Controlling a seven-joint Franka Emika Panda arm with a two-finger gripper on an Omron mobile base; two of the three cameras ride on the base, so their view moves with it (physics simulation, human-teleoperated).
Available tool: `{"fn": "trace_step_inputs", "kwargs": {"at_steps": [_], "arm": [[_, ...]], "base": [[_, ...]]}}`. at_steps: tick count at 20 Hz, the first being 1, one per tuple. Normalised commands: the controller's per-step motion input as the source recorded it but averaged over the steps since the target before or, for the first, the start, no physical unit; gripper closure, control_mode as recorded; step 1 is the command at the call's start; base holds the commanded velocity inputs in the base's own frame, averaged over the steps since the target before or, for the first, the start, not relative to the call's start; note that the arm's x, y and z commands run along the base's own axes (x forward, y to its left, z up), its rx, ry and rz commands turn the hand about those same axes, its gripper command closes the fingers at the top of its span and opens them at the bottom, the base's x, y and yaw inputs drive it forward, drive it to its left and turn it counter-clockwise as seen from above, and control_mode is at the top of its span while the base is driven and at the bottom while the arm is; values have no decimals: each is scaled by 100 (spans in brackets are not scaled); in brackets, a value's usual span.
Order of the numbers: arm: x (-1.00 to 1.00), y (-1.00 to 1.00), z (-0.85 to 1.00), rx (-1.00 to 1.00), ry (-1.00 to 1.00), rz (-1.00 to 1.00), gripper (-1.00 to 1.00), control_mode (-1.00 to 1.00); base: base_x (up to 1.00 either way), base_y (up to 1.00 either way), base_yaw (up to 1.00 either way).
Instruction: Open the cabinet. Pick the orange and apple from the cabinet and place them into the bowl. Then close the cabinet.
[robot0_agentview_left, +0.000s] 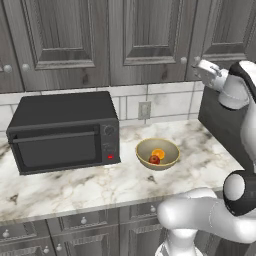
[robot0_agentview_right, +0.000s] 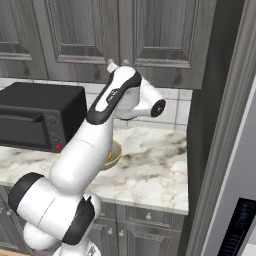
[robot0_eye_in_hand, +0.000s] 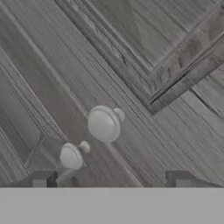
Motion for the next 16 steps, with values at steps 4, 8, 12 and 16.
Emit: {"fn": "trace_step_inputs", "kwargs": {"at_steps": [4, 8, 12, 16], "arm": [[100, 95, -28, -13, 21, -10, -100, -100], [100, 66, -27, -8, 13, -15, -100, -100], [100, 34, -43, -3, 9, -11, -100, -100], [100, 38, -65, -6, 4, -11, -100, -100]], "base": [[0, 0, 0], [0, 0, 0], [0, 0, 0], [0, 0, 0]]}}
